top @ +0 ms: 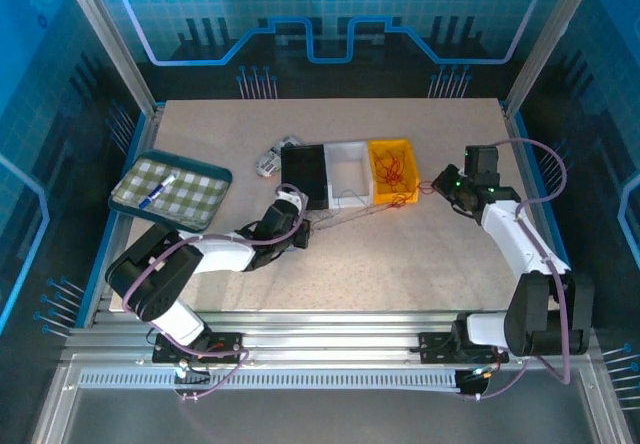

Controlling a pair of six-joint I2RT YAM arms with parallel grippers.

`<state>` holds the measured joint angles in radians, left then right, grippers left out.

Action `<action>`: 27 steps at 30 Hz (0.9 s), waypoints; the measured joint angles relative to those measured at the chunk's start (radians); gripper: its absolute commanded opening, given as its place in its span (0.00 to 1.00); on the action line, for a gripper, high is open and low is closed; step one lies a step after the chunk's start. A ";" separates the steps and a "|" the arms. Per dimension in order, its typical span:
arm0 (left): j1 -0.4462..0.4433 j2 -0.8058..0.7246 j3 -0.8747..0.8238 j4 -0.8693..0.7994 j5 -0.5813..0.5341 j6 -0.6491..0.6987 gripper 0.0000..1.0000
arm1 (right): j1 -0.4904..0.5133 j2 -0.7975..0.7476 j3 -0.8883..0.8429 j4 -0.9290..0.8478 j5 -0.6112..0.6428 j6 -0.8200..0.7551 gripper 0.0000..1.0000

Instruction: Untangle the cables

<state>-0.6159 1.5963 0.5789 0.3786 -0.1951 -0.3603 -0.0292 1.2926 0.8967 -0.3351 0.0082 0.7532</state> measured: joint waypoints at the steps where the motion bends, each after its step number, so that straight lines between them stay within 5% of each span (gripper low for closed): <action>1: 0.010 0.000 -0.008 -0.002 -0.011 -0.009 0.00 | -0.014 -0.012 0.000 -0.018 0.023 0.005 0.00; 8: 0.018 0.000 -0.017 -0.038 -0.061 -0.034 0.00 | -0.157 -0.110 0.000 -0.089 0.187 0.014 0.00; 14: 0.018 0.003 -0.012 -0.045 -0.027 -0.016 0.00 | -0.203 -0.135 -0.030 -0.074 0.156 -0.024 0.02; 27: -0.023 0.089 0.260 -0.081 0.315 0.071 0.00 | 0.084 -0.031 0.193 0.051 0.035 -0.240 0.03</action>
<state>-0.6388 1.6852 0.8387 0.2977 0.1196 -0.2890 0.0544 1.2617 1.0897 -0.2836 0.0433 0.5137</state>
